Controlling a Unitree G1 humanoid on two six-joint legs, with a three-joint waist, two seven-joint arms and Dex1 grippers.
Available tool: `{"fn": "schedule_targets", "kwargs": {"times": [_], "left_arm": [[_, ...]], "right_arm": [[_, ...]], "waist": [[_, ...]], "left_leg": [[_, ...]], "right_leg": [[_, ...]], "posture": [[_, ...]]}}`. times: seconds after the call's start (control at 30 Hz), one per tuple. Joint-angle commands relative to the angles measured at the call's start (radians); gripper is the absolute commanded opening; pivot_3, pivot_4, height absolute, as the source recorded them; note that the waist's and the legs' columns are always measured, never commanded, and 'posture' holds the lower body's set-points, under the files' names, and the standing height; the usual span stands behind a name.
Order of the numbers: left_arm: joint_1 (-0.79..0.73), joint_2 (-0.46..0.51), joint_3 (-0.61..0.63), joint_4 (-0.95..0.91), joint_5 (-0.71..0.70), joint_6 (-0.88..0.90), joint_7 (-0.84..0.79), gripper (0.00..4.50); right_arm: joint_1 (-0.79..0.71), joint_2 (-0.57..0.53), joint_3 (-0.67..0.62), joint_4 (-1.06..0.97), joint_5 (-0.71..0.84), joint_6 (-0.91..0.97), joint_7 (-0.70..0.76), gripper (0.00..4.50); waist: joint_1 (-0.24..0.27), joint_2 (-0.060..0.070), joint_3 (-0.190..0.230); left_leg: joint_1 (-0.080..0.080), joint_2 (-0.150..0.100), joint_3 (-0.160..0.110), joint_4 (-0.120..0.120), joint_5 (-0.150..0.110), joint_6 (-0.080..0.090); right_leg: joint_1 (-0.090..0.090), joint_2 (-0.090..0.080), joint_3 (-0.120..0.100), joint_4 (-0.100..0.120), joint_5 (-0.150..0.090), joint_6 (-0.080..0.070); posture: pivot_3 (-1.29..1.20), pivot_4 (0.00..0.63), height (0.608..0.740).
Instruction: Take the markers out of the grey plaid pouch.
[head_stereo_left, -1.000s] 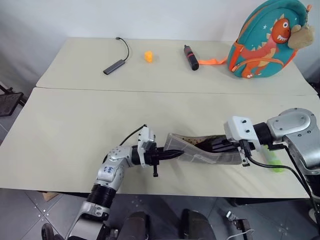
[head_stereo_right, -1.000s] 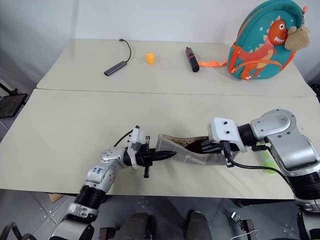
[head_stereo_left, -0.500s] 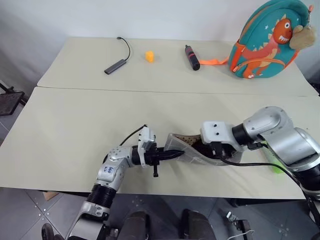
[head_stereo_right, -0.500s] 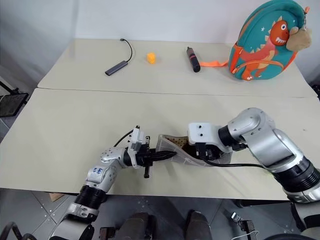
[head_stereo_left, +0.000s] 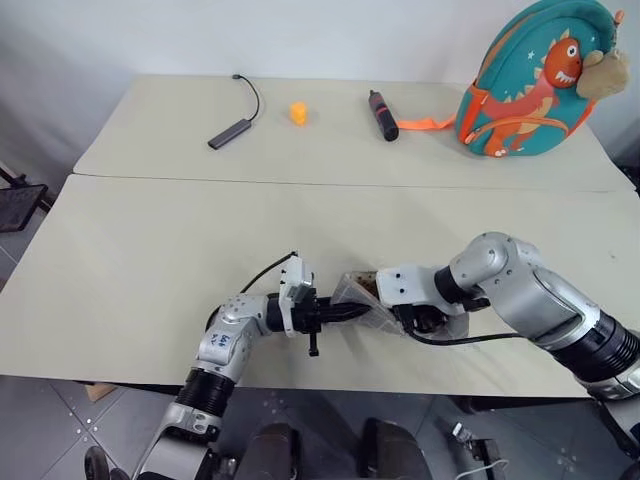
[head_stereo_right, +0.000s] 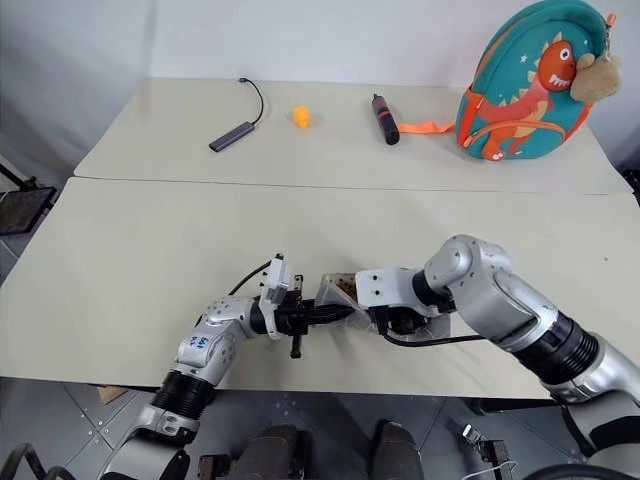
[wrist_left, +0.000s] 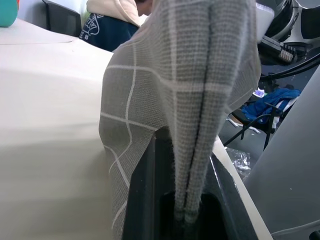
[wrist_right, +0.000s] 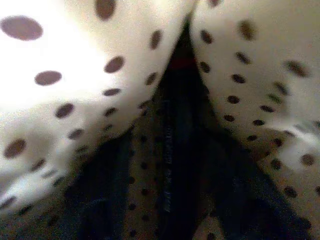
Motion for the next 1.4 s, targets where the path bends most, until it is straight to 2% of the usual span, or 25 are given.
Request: {"fn": "schedule_targets", "kwargs": {"times": [0.03,0.07,0.23,0.53,0.67,0.73,0.87,0.97,1.17,1.27,1.4], "left_arm": [[-0.006,-0.002,0.012,-0.027,-0.017,-0.012,-0.009,0.00],[-0.006,-0.001,0.012,-0.027,-0.017,-0.012,-0.009,0.00],[-0.002,0.002,0.015,-0.029,-0.015,-0.013,-0.007,0.00],[0.000,0.005,0.022,-0.032,-0.016,-0.012,-0.007,0.00],[0.004,0.009,0.021,-0.036,-0.020,-0.011,-0.003,0.00],[0.009,0.013,0.021,-0.042,-0.022,-0.010,-0.001,0.00],[0.021,0.022,0.018,-0.053,-0.023,-0.008,0.000,0.00],[0.024,0.024,0.016,-0.057,-0.023,-0.009,0.001,0.00],[0.031,0.028,0.013,-0.067,-0.026,-0.009,0.003,0.00],[0.034,0.030,0.014,-0.072,-0.028,-0.008,0.004,0.00],[0.032,0.031,0.011,-0.074,-0.030,-0.006,0.007,0.00]], "right_arm": [[0.017,0.014,-0.040,-0.012,0.034,-0.011,0.007,0.84],[0.016,0.021,-0.063,-0.015,0.050,-0.020,0.007,0.59],[0.030,0.035,-0.233,-0.046,0.182,-0.047,0.016,0.58],[0.121,-0.018,-0.419,0.047,0.317,-0.173,0.060,0.58],[0.161,-0.028,-0.449,0.136,0.306,-0.273,0.051,0.58],[0.169,-0.048,-0.436,0.156,0.252,-0.295,0.018,0.58],[0.156,-0.054,-0.409,0.144,0.186,-0.229,-0.070,0.58],[0.160,-0.033,-0.423,0.114,0.233,-0.171,-0.087,0.58],[0.202,-0.062,-0.481,0.155,0.276,-0.209,-0.073,0.58],[0.238,-0.077,-0.541,0.234,0.319,-0.341,-0.016,0.58],[0.261,-0.029,-0.591,0.199,0.455,-0.367,0.041,0.58]], "waist": [[0.000,0.000,0.000],[0.000,0.000,0.000],[0.002,0.000,0.000],[0.002,0.000,0.000],[0.002,0.000,0.000],[0.002,0.000,0.000],[0.002,0.000,0.000],[0.001,0.000,0.000],[0.003,0.000,0.000],[0.005,0.000,0.000],[0.003,0.000,0.000]], "left_leg": [[0.000,0.000,0.000,0.000,0.000,0.000],[0.000,0.000,0.000,0.000,0.000,0.000],[0.000,0.000,0.000,0.000,0.000,0.000],[0.000,0.000,0.000,0.000,0.000,0.000],[0.000,0.000,0.001,0.000,0.000,0.000],[0.000,0.000,0.001,0.000,0.000,0.000],[0.000,0.000,0.001,0.000,0.000,0.000],[0.000,0.000,0.001,0.000,0.000,0.000],[0.000,0.000,0.000,0.000,0.000,0.000],[0.000,0.000,0.000,0.000,0.000,0.000],[0.000,0.000,0.001,0.000,0.000,0.000]], "right_leg": [[0.000,0.000,0.000,0.000,0.000,0.000],[0.000,0.000,0.000,0.000,0.000,0.000],[0.000,0.000,0.000,0.000,0.000,0.000],[0.000,0.000,0.000,0.000,0.000,0.000],[0.000,0.000,0.000,0.000,0.000,0.000],[0.000,0.000,0.000,0.000,0.000,0.000],[0.000,0.000,0.000,0.000,0.000,0.000],[0.000,0.000,0.000,0.000,0.000,0.000],[0.000,0.000,0.000,0.000,0.000,0.000],[0.000,0.000,0.000,0.000,0.000,0.000],[0.000,0.000,0.000,0.000,0.000,0.000]], "posture": [[0.00,0.150,0.740],[0.00,0.150,0.740],[0.00,0.150,0.740],[0.00,0.150,0.740],[0.00,0.150,0.740],[0.00,0.150,0.740],[0.00,0.150,0.740],[0.00,0.150,0.740],[0.00,0.150,0.740],[0.00,0.150,0.740],[0.00,0.150,0.740]]}}
